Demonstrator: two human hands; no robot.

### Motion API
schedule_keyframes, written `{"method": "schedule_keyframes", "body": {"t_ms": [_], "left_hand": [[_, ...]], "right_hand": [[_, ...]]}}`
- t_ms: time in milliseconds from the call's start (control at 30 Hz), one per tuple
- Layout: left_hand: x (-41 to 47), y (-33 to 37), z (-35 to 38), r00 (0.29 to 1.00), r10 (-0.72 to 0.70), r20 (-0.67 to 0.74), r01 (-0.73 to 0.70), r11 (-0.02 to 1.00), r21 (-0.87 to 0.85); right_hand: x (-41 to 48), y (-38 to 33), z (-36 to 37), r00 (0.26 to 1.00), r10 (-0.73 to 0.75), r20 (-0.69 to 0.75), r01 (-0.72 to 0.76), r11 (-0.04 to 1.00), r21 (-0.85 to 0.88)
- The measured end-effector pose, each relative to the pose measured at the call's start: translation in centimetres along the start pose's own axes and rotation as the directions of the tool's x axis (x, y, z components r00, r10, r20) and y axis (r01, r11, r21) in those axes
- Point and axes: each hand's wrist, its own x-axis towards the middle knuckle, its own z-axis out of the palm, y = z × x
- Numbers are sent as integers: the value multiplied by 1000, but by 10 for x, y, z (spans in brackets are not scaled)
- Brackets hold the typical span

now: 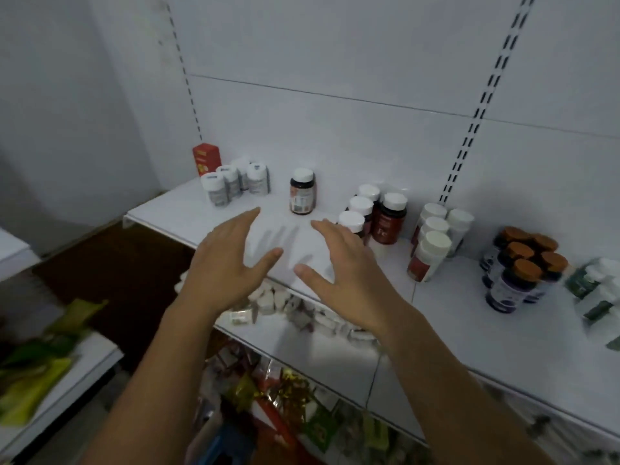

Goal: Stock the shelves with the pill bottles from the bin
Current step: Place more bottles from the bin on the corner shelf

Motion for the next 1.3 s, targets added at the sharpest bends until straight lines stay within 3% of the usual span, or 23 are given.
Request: {"method": "schedule_keyframes", "body": {"t_ms": [200, 333, 500, 700, 900, 1033, 1133, 1233, 1300], "left_hand": [[-105, -37, -36, 977, -207, -48, 212, 955, 207], [-179, -76, -50, 899, -431, -78, 436, 866, 246], [-249, -143, -45, 755, -654, -40, 650, 740, 170], [-290, -241, -8, 625, -774, 96, 772, 632, 70], [-304, -353, 58, 522, -808, 273, 835, 550, 32], [-304, -417, 126, 492, -763, 420, 812, 576, 96], [-304, -453, 173, 458, -716, 527, 760, 623, 187], [-306, -478, 202, 445, -713, 542, 680, 663, 313], [-313, -494, 216, 351, -777, 523, 646, 605, 466]], "right_hand": [[-7, -43, 49, 939, -227, 257, 246, 968, -44], [-19, -76, 114, 856, -339, 389, 345, 937, 57], [-23, -99, 211, 749, -344, 566, 325, 935, 139], [-10, -93, 333, 638, -207, 742, 206, 974, 95], [4, -71, 452, 521, -26, 853, 83, 996, -20], [-7, -41, 545, 420, 78, 904, 1, 996, -86], [-25, -5, 621, 354, 133, 926, -71, 991, -116], [-36, 10, 672, 312, 150, 938, -159, 982, -104], [-38, 9, 699, 337, 180, 924, -204, 972, -115]]}}
